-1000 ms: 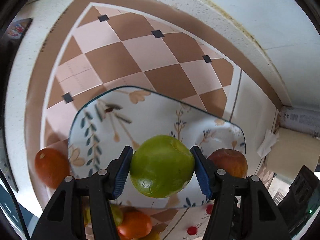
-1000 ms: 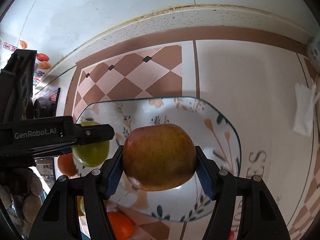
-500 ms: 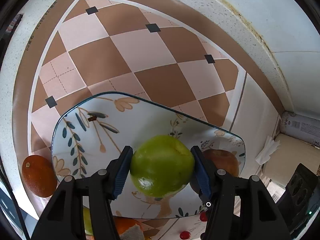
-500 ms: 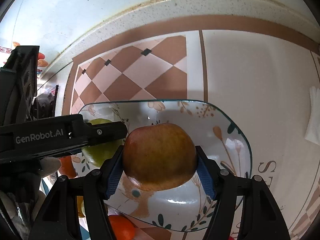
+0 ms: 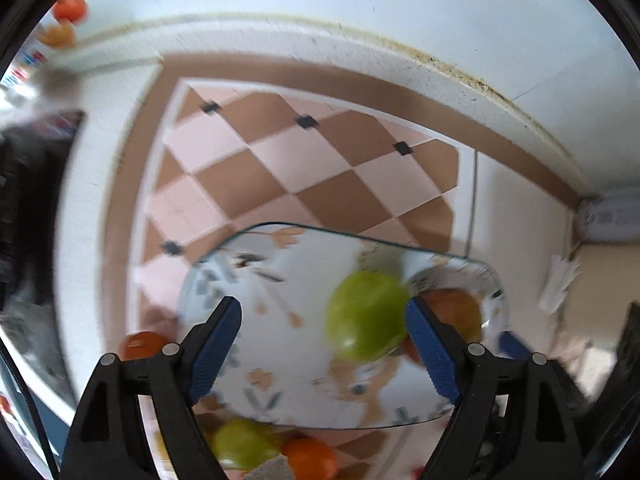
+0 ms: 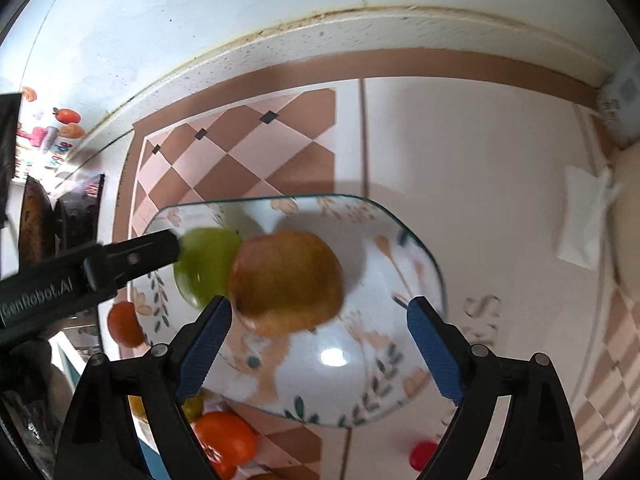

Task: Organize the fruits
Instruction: 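Place the brown fruit on the floral plate with the right tool while the left places the green apple, then lift both tools away from the plate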

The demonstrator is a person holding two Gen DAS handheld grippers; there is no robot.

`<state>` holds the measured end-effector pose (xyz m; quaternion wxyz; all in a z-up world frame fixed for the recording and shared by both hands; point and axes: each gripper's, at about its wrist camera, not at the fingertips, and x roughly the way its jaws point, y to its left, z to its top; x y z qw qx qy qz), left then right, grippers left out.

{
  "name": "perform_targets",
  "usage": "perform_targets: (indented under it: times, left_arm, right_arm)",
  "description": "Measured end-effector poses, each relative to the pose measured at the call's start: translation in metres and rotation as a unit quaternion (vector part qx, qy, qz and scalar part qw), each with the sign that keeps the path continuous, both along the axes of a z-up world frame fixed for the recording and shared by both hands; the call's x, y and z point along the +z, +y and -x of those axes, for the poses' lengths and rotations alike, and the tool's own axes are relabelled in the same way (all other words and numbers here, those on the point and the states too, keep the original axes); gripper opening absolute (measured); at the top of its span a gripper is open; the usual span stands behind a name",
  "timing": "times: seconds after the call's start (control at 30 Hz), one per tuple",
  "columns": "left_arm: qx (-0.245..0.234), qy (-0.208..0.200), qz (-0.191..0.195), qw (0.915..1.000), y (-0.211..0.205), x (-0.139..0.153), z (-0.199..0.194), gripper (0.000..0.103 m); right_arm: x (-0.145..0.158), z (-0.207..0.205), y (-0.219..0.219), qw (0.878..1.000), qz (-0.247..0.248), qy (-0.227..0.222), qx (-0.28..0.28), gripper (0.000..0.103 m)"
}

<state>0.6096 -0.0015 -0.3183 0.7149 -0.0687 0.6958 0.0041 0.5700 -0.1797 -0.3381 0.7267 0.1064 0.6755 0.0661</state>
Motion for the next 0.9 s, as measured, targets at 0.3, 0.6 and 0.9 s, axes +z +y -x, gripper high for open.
perform_targets:
  times: [0.3,0.6,0.9]
  left_arm:
    - [-0.033,-0.058,-0.065,0.9957,0.014,0.039,0.061,0.083]
    - [-0.067,-0.107,-0.079,0.9889,0.031,0.083,0.137,0.083]
    - [-0.072,-0.149,-0.061,0.9844,0.039,0.129,0.198,0.083]
  right_arm:
    - [0.043,0.055,0.002,0.998,0.064,-0.025,-0.003,0.092]
    - [0.096,0.126,0.017,0.995,0.077,-0.065,-0.019,0.092]
    - [0.147,0.192,0.029,0.990,0.069,-0.112,-0.040,0.092]
